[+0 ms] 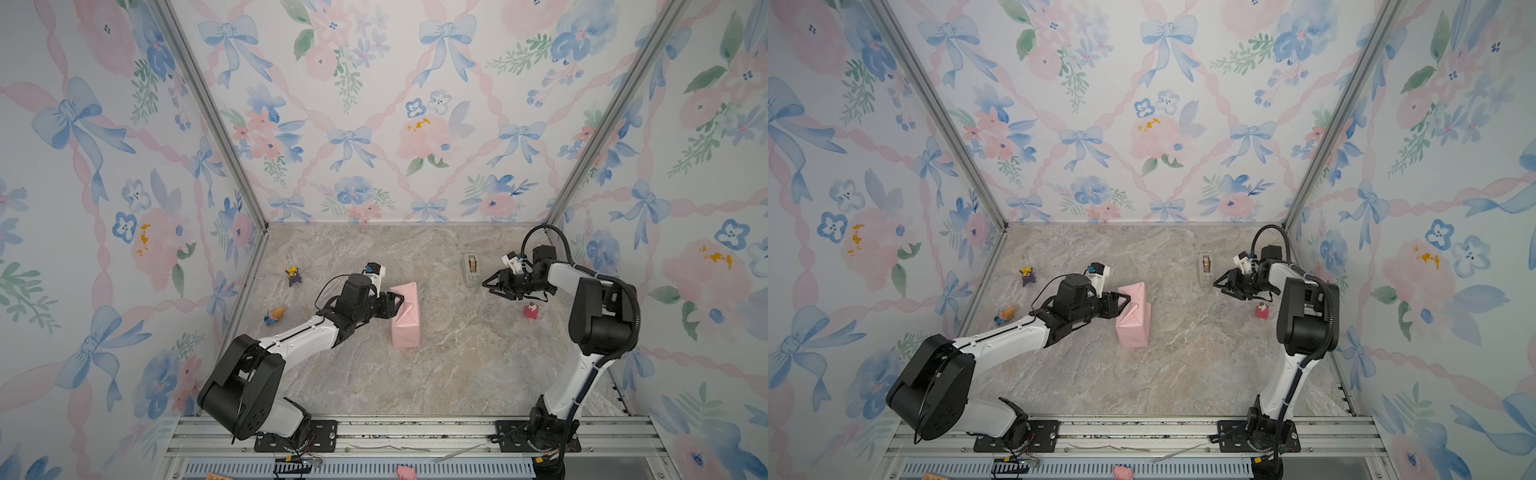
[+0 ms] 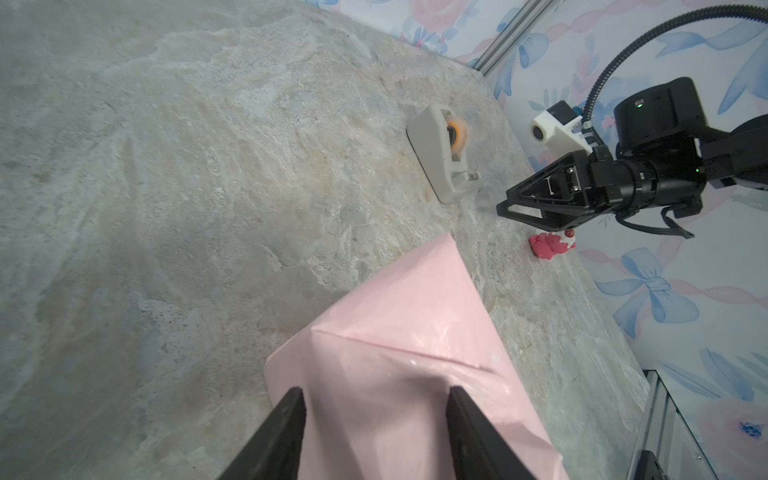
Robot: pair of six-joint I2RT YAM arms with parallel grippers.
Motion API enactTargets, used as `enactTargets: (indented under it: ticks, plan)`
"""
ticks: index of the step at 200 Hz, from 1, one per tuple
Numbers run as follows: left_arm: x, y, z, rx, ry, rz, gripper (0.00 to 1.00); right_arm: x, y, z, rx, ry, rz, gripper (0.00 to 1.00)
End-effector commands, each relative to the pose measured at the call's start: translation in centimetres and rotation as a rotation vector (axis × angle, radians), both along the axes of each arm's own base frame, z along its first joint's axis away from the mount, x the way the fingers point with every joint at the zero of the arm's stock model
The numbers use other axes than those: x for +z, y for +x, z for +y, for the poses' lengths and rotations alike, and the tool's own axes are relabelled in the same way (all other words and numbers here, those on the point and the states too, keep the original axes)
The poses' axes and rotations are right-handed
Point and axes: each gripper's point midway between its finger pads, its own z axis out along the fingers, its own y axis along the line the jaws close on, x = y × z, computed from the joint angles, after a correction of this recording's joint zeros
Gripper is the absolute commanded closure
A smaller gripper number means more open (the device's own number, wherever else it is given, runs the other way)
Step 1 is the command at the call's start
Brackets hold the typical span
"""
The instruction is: Wrap the gift box in paper
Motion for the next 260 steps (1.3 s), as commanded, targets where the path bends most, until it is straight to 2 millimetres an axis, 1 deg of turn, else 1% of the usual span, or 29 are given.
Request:
enactTargets:
  ticks: [1,18,43,67,84,123,131,144,184,203,220,231,248,260]
  plan:
    - [-4.4,-1.3,2.5,0.047,0.155,0.107,0.44,-2.0,1.4,0.8,0.087,-0.107,-0.034,0.5]
    - [-4.3,-1.2,2.7,0.054,0.162,0.104,0.44,-3.0,1.4,1.4,0.135,-0.142,-0.024,0.51]
    - [-4.1,-1.0,2.6,0.053,0.164,0.096,0.44,-3.9,1.9,0.9,0.144,-0.23,-0.041,0.5]
    - [-4.3,-1.0,2.6,0.053,0.165,0.101,0.44,-3.9,2.5,0.3,0.147,-0.301,-0.067,0.49]
    - [-4.4,-1.0,2.6,0.052,0.167,0.104,0.44,-3.5,2.7,-0.4,0.132,-0.34,-0.085,0.5]
    - [-4.3,-0.9,2.5,0.052,0.166,0.102,0.44,-2.0,2.0,-0.7,0.118,-0.335,-0.133,0.5]
    - [-4.3,-0.9,2.5,0.052,0.165,0.102,0.44,-2.0,1.9,-0.9,0.118,-0.334,-0.137,0.5]
    - [-4.4,-0.9,2.5,0.05,0.167,0.103,0.44,-2.7,1.8,-1.0,0.124,-0.339,-0.12,0.5]
    - [-4.1,-0.8,2.5,0.05,0.168,0.093,0.44,-4.4,1.9,0.7,0.188,-0.29,-0.089,0.51]
    - [-4.1,-0.7,2.5,0.05,0.168,0.091,0.44,-4.6,2.5,0.9,0.184,-0.261,-0.094,0.54]
    - [-4.1,-0.7,2.5,0.049,0.172,0.09,0.44,-4.4,2.8,1.3,0.198,-0.245,-0.095,0.53]
    - [-4.0,-0.7,2.6,0.052,0.171,0.088,0.44,-4.4,2.7,1.9,0.223,-0.225,-0.086,0.53]
    - [-3.9,-0.6,2.7,0.057,0.172,0.084,0.44,-4.7,2.0,2.7,0.262,-0.204,-0.052,0.54]
    - [-3.9,-0.7,2.7,0.057,0.173,0.083,0.44,-4.8,1.5,2.8,0.272,-0.199,-0.037,0.55]
